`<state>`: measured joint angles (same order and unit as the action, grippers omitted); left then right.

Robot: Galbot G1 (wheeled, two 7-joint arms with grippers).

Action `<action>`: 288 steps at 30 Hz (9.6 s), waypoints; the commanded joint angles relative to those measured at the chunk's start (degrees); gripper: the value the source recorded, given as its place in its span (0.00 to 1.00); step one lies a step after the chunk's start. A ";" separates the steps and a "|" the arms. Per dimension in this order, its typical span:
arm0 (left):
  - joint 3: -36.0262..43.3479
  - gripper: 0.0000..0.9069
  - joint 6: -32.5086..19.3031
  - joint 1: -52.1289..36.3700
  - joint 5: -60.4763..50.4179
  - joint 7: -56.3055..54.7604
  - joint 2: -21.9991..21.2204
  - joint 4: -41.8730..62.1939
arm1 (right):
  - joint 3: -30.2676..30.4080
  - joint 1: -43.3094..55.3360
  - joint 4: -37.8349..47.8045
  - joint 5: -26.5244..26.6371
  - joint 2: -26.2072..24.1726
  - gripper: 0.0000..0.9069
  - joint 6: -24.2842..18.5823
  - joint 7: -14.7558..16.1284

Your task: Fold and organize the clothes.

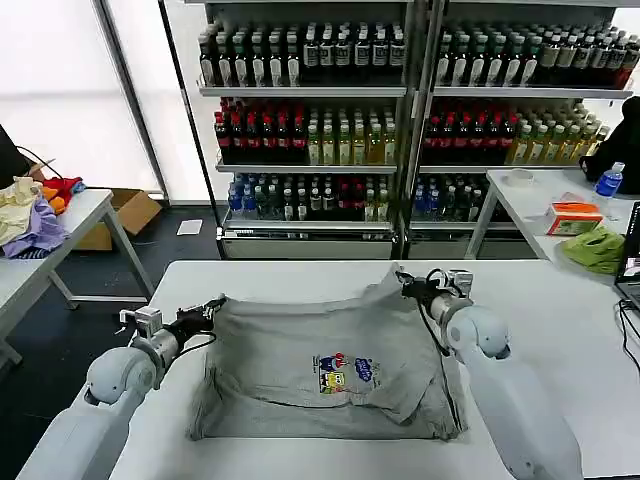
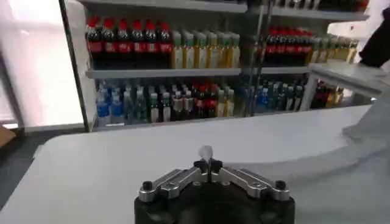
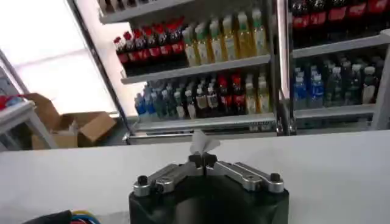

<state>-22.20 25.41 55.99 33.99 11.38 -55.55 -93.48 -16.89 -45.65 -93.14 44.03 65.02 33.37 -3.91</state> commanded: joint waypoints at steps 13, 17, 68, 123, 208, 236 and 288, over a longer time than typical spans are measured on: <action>-11.23 0.00 -0.38 27.12 -2.62 -0.93 3.17 -25.08 | -14.36 -30.43 -31.15 11.14 -6.80 0.00 -0.12 -7.41; -12.69 0.01 -0.48 31.84 -8.87 -0.48 2.09 -27.90 | -15.60 -36.61 -33.82 10.90 -6.47 0.00 -0.15 -7.93; -7.63 1.00 -2.10 36.67 -16.01 -23.17 -25.18 -26.35 | -28.02 -42.75 -23.30 -12.61 0.86 1.00 -29.69 11.07; -34.66 0.01 -4.59 31.64 -6.57 -10.61 -9.34 -24.04 | -24.52 -43.31 -28.48 -12.05 -0.08 1.00 -26.19 9.30; -1.21 1.00 2.47 27.36 -12.61 -23.20 -20.12 -19.72 | -25.50 -46.75 -31.57 -13.38 1.56 1.00 -22.34 6.21; -1.32 0.02 0.62 29.19 -8.69 -22.31 -22.27 -19.56 | -26.20 -49.55 -33.15 -13.52 2.40 1.00 -23.94 6.35; 20.46 0.02 1.39 12.40 32.49 -40.35 -18.04 -28.22 | -27.81 -53.49 -33.88 -14.64 6.41 1.00 -25.66 6.47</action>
<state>-29.91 29.28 83.53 56.64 -21.95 -68.45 -131.30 -43.37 -96.92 -126.25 29.70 70.39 7.95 2.51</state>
